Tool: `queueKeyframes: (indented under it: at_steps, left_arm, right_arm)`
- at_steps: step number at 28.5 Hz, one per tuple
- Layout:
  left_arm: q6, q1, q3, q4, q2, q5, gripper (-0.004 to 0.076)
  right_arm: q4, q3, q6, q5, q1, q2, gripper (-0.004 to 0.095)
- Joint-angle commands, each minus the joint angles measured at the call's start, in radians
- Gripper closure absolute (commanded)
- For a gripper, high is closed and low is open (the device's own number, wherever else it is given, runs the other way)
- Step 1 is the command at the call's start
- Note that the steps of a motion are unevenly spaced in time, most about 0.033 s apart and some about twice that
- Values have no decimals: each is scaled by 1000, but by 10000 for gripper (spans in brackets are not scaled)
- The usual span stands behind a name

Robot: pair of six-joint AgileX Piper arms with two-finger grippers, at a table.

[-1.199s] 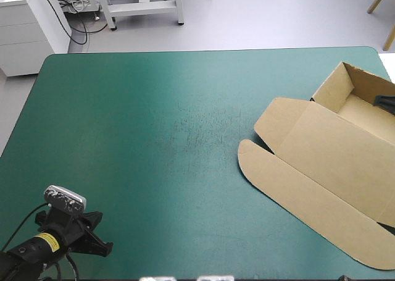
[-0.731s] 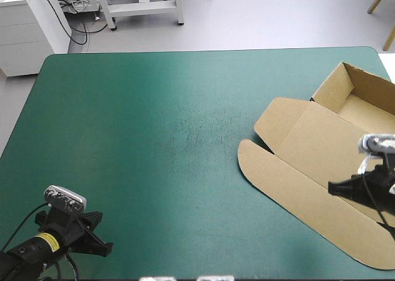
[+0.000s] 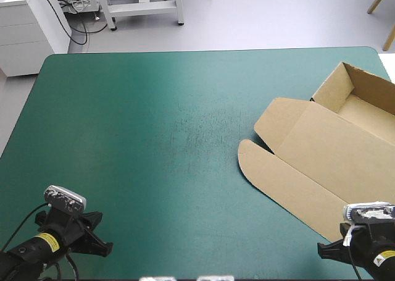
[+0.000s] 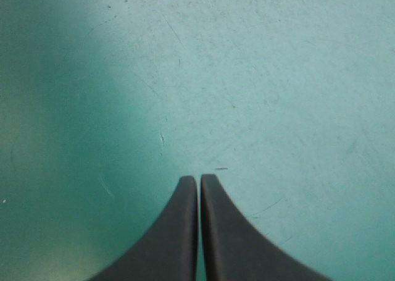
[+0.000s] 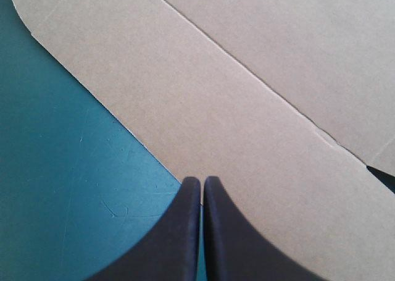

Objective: Fold the box

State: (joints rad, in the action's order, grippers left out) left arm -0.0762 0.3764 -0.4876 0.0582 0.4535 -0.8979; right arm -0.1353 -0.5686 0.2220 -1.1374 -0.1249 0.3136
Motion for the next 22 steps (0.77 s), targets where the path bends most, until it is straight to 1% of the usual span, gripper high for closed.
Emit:
queueKeyframes:
  at_steps: [1, 4, 9, 12, 14, 16, 22]
  left_arm:
    - [0, 1, -26, 13, 6, 56, 731]
    - [0, 1, -26, 13, 6, 56, 731]
    - [0, 1, -26, 13, 6, 56, 731]
    - [0, 1, -26, 13, 6, 56, 731]
    - [0, 1, -26, 13, 6, 59, 731]
    - [-21, 1, -26, 13, 6, 59, 731]
    - [-19, 1, -26, 17, 6, 59, 731]
  right_arm:
    - [-2, -22, 15, 57, 0, -10, 910]
    - [0, -20, 50, 55, 0, -35, 910]
    - [-10, -5, 43, 32, 0, -42, 910]
    - [-10, 31, -46, -14, 0, -42, 910]
    - [-8, 28, -88, 0, 0, -42, 910]
    - [-8, 30, -88, 9, 0, -42, 910]
    - [-8, 30, -88, 35, 0, -42, 910]
